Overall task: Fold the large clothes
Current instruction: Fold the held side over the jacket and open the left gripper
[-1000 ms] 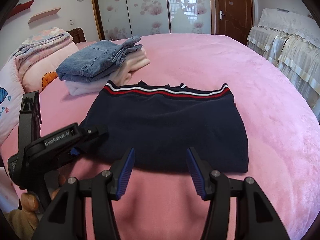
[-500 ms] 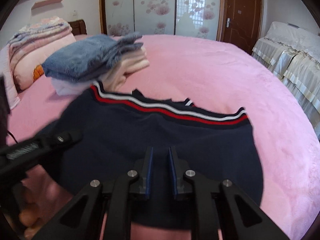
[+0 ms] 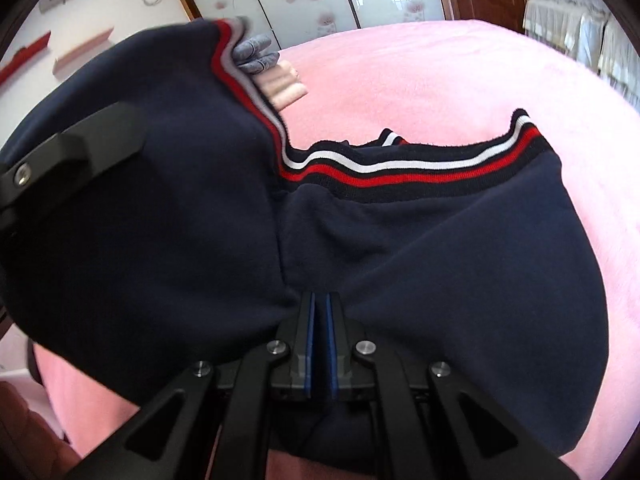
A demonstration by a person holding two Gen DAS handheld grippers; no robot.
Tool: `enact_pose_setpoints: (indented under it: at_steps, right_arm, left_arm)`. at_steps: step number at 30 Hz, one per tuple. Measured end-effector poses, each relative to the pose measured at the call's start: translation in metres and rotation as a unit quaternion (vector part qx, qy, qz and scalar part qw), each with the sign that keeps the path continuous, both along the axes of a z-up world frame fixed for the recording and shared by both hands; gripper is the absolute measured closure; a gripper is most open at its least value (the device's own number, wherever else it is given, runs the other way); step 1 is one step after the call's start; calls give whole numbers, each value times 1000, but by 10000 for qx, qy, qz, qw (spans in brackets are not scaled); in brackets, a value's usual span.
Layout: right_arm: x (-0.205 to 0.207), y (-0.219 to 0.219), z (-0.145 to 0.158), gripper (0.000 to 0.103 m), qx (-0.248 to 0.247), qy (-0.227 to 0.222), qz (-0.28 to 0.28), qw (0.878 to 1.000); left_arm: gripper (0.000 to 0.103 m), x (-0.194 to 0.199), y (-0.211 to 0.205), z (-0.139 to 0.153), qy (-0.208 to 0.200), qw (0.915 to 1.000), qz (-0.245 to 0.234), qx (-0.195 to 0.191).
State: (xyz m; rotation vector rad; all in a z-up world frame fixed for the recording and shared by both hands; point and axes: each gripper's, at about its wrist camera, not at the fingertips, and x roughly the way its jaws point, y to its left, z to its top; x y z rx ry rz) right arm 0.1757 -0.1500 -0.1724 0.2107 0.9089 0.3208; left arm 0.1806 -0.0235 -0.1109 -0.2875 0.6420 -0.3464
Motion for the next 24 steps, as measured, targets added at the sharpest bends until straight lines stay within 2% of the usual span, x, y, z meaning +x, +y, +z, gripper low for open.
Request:
enact_pose_setpoints:
  at_steps: [2,5,9,13,17,19,24]
  right_arm:
    - [-6,-6,5,99,91,25,54,9999]
    - [-24,-22,24,99,-57,-131,-6,9999]
    - [-50,-61,49,99,-9,-407,-376,9985]
    - [-64,-93,54,99,-35,-391,-742,9965]
    - [-74,-118,44,99,-17,-251,-1006,9946]
    - [-76,-126,37,99,18,-146,-1135,9934]
    - [-81,-142,28,99,120,-4,-1348,9908]
  left_arm:
    - [87,-1,-10,5,-22,9998,7,194]
    - [87,-1,-19,8,1,9996,-20,276]
    - [87,0,-44,10,1,9988,-124,483]
    - [87,-1,-75,1,56,9954,-363,890]
    - [87,-2,-116,-19,208,9867,-708,1450]
    - [87,-3,-136,-31,296,9789,-853,1832]
    - [86,-15,-170,-49,108,9610,-1030,2564]
